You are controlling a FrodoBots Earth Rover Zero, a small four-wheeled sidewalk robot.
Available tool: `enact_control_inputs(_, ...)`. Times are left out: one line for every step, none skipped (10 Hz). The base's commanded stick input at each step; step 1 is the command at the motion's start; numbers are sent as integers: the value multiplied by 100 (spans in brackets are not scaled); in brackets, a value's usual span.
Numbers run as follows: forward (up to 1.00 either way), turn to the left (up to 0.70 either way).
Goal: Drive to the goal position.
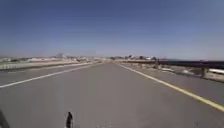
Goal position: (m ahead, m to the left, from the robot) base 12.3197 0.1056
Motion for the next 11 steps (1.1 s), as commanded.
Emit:
enact_control_inputs(100,0)
enact_control_inputs(100,0)
enact_control_inputs(100,0)
enact_control_inputs(100,0)
enact_control_inputs(100,0)
enact_control_inputs(100,0)
enact_control_inputs(100,0)
enact_control_inputs(100,0)
enact_control_inputs(100,0)
enact_control_inputs(100,0)
enact_control_inputs(100,0)
